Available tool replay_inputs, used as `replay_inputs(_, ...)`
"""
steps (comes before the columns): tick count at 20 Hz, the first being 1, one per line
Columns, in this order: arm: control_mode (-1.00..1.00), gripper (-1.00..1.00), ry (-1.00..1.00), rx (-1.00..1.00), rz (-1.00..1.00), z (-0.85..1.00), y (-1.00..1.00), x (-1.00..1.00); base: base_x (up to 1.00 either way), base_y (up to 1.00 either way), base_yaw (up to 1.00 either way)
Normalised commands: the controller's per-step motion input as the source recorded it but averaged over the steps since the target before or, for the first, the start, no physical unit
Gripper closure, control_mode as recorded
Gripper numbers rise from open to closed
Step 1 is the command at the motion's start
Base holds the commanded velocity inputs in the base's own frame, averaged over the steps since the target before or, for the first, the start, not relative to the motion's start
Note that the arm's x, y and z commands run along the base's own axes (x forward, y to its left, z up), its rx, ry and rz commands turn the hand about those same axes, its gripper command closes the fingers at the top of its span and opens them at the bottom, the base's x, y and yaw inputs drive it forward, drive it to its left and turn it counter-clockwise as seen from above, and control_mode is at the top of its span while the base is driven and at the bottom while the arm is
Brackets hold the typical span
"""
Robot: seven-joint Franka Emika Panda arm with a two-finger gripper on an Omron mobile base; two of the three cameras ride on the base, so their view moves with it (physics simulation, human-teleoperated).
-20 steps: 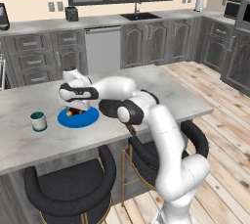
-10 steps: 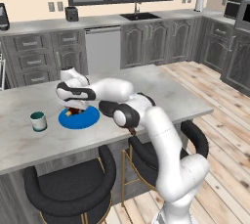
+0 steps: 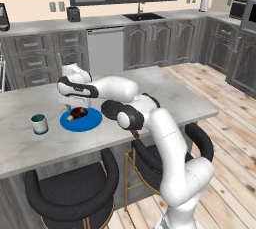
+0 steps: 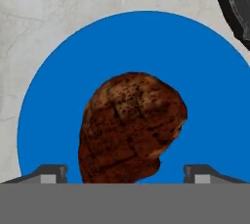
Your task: Pick up the pan with the steak in it and place it on the dining table. Then place the steak on the plate.
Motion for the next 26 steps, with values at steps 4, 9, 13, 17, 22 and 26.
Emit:
replay_inputs(4,-1.00,-1.00,0.00,0.08,-0.03,0.33,-0.29,-0.49,0.00,0.00,0.00)
replay_inputs(9,-1.00,-1.00,0.00,0.07,-0.05,0.29,-0.29,-0.51,0.00,0.00,0.00)
replay_inputs(13,-1.00,-1.00,0.01,0.09,-0.08,0.46,-0.35,-0.61,0.00,0.00,0.00)
replay_inputs(17,-1.00,-1.00,0.00,0.10,-0.08,0.49,-0.51,-0.84,0.00,0.00,0.00)
replay_inputs(22,-1.00,-1.00,0.00,0.10,-0.05,0.44,-0.65,-1.00,0.00,0.00,0.00)
replay_inputs(26,-1.00,-1.00,-0.09,0.11,0.00,0.40,-0.73,-1.00,0.00,0.00,0.00)
